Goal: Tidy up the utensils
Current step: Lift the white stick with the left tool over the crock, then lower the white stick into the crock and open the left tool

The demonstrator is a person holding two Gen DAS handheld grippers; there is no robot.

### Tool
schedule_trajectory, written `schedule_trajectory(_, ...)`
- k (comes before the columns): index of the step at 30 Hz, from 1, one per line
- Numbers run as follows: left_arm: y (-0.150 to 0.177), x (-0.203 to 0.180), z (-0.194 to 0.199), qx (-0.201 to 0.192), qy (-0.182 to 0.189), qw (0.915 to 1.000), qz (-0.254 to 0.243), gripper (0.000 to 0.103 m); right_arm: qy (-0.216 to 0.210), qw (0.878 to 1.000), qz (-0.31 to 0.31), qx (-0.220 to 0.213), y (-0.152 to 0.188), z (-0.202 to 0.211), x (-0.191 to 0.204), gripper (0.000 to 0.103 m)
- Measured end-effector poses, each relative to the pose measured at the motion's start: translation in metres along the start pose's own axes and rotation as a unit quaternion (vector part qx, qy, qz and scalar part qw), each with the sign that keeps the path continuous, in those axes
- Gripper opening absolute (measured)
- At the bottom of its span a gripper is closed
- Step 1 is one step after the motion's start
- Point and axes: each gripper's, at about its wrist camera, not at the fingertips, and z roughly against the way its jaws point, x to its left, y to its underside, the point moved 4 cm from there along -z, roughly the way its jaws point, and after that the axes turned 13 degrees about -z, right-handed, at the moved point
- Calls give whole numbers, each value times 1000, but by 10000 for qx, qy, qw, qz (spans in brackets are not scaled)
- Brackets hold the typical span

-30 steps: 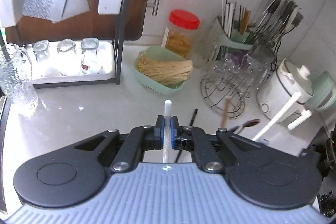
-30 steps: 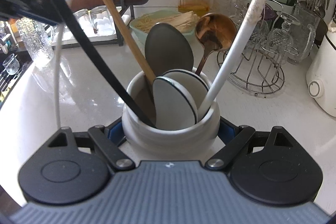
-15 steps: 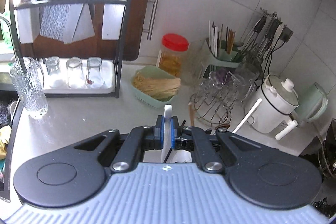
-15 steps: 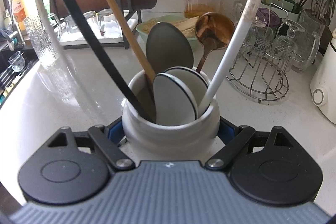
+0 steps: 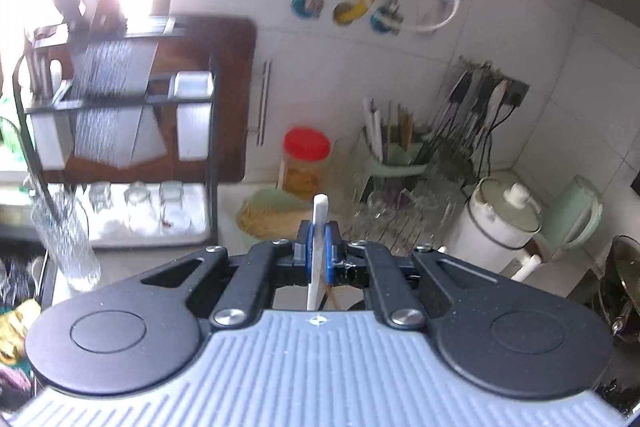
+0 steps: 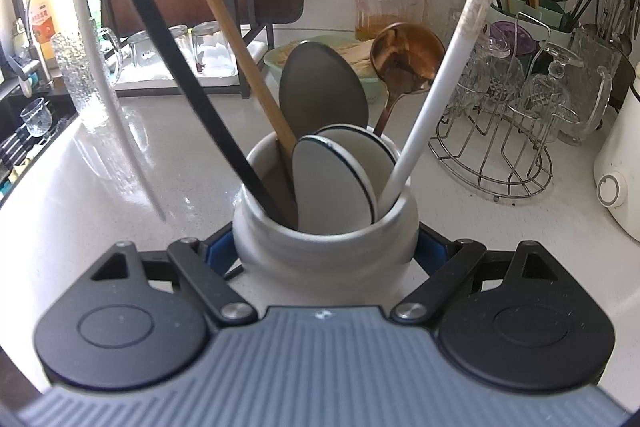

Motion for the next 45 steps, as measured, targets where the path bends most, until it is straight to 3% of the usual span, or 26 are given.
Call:
schedule_trajectory(10,-33,-29,8,-319,199,9990,-231,7,-13,10000,-19,-17,0,1,0,91)
schedule_trajectory(17,-24,-41,-15,-143,361,9986,-350,7,-23,10000,-58,-32,0,1,-1,91)
schedule_trajectory(25,-5,-47,-60,555,574,9952,-557,7,-18,9999,-82,-65,1,1,-1,91)
schedule_trajectory(32,-5,-56,-94,1461,941,9801,-955,7,3,9999,-103,-68,1,1,0,91)
schedule_trajectory(39,3,-63,-119,2262,1231,9592,-1163,7,8,9999,-108,-54,0,0,-1,91)
schedule_trajectory(45,6,-62,-128,2406,1289,9549,-1170,7,15,9999,-123,-74,0,0,-1,91)
